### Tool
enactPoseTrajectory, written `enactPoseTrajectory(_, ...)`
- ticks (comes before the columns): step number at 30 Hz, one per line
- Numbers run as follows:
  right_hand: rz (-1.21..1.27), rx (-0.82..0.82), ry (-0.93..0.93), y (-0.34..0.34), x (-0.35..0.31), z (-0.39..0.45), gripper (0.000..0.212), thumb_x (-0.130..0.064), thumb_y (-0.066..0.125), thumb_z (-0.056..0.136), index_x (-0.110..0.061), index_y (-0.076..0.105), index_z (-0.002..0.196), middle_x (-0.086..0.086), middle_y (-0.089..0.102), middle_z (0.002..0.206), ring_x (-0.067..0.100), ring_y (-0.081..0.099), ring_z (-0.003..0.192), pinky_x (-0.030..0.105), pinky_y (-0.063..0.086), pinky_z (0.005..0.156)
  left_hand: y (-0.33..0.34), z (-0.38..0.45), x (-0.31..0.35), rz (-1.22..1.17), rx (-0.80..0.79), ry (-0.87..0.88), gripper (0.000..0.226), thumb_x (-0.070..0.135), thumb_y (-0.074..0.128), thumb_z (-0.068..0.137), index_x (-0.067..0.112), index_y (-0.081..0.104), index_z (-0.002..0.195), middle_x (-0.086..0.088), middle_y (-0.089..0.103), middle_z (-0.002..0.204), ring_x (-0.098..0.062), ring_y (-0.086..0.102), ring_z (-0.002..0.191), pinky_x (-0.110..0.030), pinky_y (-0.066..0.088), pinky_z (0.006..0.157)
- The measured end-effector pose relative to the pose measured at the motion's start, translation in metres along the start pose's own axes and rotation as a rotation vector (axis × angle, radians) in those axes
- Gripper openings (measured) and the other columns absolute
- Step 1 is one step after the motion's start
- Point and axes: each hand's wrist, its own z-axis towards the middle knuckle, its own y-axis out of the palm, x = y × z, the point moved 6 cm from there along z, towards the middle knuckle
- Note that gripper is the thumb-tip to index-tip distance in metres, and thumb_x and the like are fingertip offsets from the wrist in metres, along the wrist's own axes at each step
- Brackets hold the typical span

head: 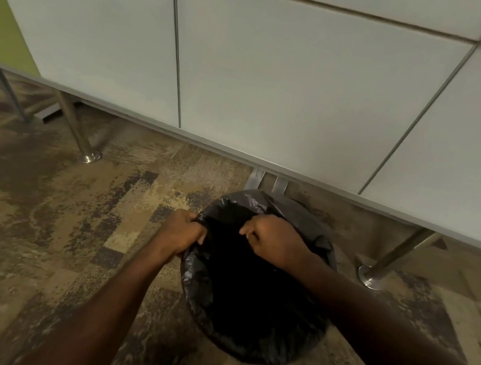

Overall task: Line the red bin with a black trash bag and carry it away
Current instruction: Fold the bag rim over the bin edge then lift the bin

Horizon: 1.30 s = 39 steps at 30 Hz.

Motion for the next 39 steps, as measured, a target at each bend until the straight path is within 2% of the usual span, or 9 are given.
enactPoseTrajectory(4, -0.155, 0.405, -0.031, -0.080, -0.017, -0.011, 0.027, -0.019, 0.056, 0.090, -0.019, 0.068, 0.113, 0.002, 0.065, 0.112, 0.025, 0.060, 0.101, 0.038, 0.057, 0.078, -0.032, -0.011, 0.042, -0.025, 0.091, -0.054, 0.026, -0.004, 0.058, 0.063, 0.015, 0.053, 0.047, -0.002, 0.045, 0.042, -0.019, 0.040, 0.038, -0.018, 0.031, 0.039)
enactPoseTrajectory(7, -0.234, 0.416, 0.043, -0.128, -0.020, 0.001, 0.047, -0.022, 0.063, 0.087, -0.012, 0.057, 0.132, 0.008, 0.059, 0.127, 0.029, 0.056, 0.114, 0.039, 0.050, 0.095, -0.057, -0.022, 0.073, -0.064, 0.143, -0.055, 0.023, -0.001, 0.058, 0.061, 0.016, 0.052, 0.046, 0.003, 0.043, 0.036, -0.017, 0.037, 0.035, -0.019, 0.029, 0.040)
enactPoseTrajectory(11, -0.136, 0.455, 0.005, -0.195, -0.036, 0.024, 0.044, -0.023, 0.057, 0.090, -0.016, 0.054, 0.132, 0.007, 0.054, 0.128, 0.029, 0.053, 0.115, 0.042, 0.050, 0.096, -0.094, -0.038, 0.111, -0.122, 0.206, -0.068, 0.022, -0.003, 0.058, 0.063, 0.014, 0.051, 0.051, 0.002, 0.042, 0.039, -0.016, 0.035, 0.035, -0.021, 0.027, 0.043)
enactPoseTrajectory(17, 0.119, 0.359, -0.072, -0.283, -0.064, 0.064, 0.036, -0.026, 0.056, 0.093, -0.025, 0.056, 0.129, -0.001, 0.063, 0.123, 0.022, 0.059, 0.111, 0.037, 0.051, 0.094, -0.159, -0.065, 0.161, -0.160, 0.278, -0.056, 0.011, 0.000, 0.059, 0.060, 0.011, 0.057, 0.059, -0.008, 0.051, 0.054, -0.018, 0.046, 0.050, -0.025, 0.034, 0.047)
enactPoseTrajectory(23, 0.417, 0.007, -0.108, -0.331, -0.110, 0.107, 0.031, -0.031, 0.064, 0.093, -0.026, 0.066, 0.124, -0.006, 0.072, 0.119, 0.013, 0.066, 0.110, 0.037, 0.051, 0.101, -0.232, -0.099, 0.179, -0.222, 0.358, -0.208, 0.020, 0.005, 0.059, 0.054, -0.004, 0.065, 0.071, -0.012, 0.059, 0.060, -0.022, 0.054, 0.056, -0.030, 0.040, 0.052)
enactPoseTrajectory(27, 0.445, 0.156, 0.013, -0.351, -0.136, 0.123, 0.045, -0.039, 0.067, 0.090, -0.025, 0.062, 0.133, -0.001, 0.070, 0.124, 0.015, 0.067, 0.108, 0.033, 0.053, 0.097, -0.282, -0.111, 0.164, -0.345, 0.479, -0.302, 0.012, -0.003, 0.058, 0.064, 0.008, 0.060, 0.061, -0.007, 0.058, 0.055, -0.025, 0.056, 0.052, -0.023, 0.041, 0.038)
enactPoseTrajectory(30, 0.374, 0.234, 0.113, -0.345, -0.163, 0.132, 0.050, -0.046, 0.067, 0.086, -0.021, 0.063, 0.129, 0.000, 0.071, 0.119, 0.018, 0.069, 0.101, 0.030, 0.052, 0.089, -0.319, -0.113, 0.143, -0.454, 0.569, -0.371, 0.013, -0.005, 0.057, 0.067, 0.007, 0.062, 0.068, -0.011, 0.060, 0.062, -0.027, 0.059, 0.056, -0.025, 0.046, 0.042)
enactPoseTrajectory(33, 0.352, 0.140, 0.180, -0.314, -0.194, 0.158, 0.045, -0.043, 0.071, 0.082, -0.015, 0.067, 0.117, 0.004, 0.072, 0.111, 0.025, 0.069, 0.101, 0.034, 0.053, 0.086, -0.362, -0.098, 0.121, -0.527, 0.640, -0.395, 0.014, -0.006, 0.056, 0.069, 0.006, 0.061, 0.073, -0.012, 0.060, 0.067, -0.027, 0.059, 0.060, -0.027, 0.049, 0.046)
enactPoseTrajectory(39, 0.628, 0.028, 0.322, -0.250, -0.272, 0.254, 0.030, -0.024, 0.080, 0.075, -0.011, 0.073, 0.101, 0.009, 0.074, 0.098, 0.031, 0.072, 0.092, 0.052, 0.059, 0.086, -0.462, -0.051, 0.075, -0.588, 0.753, -0.349, 0.013, -0.006, 0.054, 0.070, 0.006, 0.060, 0.072, -0.011, 0.057, 0.064, -0.026, 0.055, 0.057, -0.027, 0.049, 0.047)
